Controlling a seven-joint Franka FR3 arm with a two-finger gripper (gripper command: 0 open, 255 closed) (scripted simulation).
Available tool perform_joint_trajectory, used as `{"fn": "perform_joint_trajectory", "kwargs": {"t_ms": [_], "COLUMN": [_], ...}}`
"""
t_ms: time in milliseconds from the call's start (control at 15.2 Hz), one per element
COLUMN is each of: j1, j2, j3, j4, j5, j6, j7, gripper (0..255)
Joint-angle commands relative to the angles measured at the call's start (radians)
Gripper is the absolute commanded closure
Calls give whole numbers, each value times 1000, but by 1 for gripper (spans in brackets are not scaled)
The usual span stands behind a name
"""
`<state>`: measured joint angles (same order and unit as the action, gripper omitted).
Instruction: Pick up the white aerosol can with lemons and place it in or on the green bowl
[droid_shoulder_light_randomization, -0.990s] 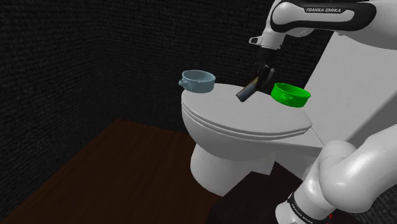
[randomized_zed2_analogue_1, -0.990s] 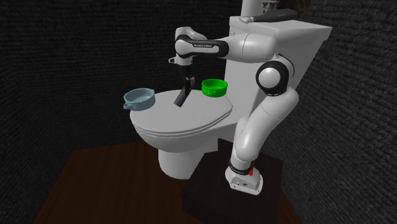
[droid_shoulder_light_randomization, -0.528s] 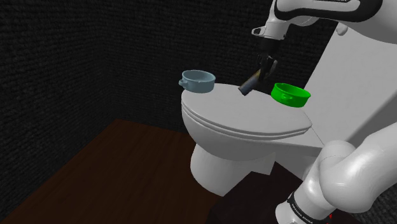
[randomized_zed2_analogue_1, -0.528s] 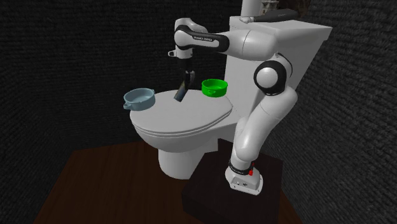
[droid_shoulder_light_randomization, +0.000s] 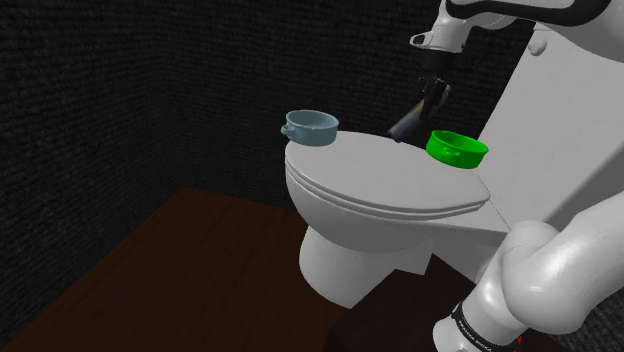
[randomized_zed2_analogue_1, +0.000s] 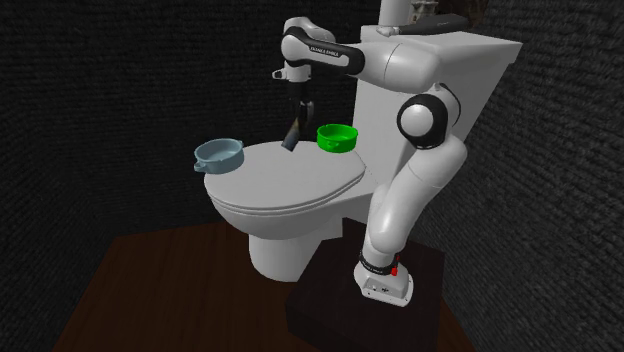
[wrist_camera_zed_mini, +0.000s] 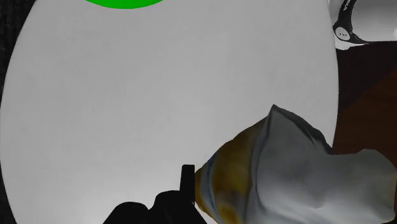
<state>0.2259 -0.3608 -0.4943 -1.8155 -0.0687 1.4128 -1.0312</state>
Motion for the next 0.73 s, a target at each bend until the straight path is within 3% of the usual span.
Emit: {"fn": "perform_joint_trajectory", "kwargs": {"t_ms": [0,264,660], "j1": [-17,-80,-224], "j2": [0,23,111], "j3": [-38,-86,-133], "j4": [8,40,122], "j5": [-14,-28,-11], "j6": [-5,-19,-34], "j7": [-53,-168,-370], "gripper": [255,255,255]}}
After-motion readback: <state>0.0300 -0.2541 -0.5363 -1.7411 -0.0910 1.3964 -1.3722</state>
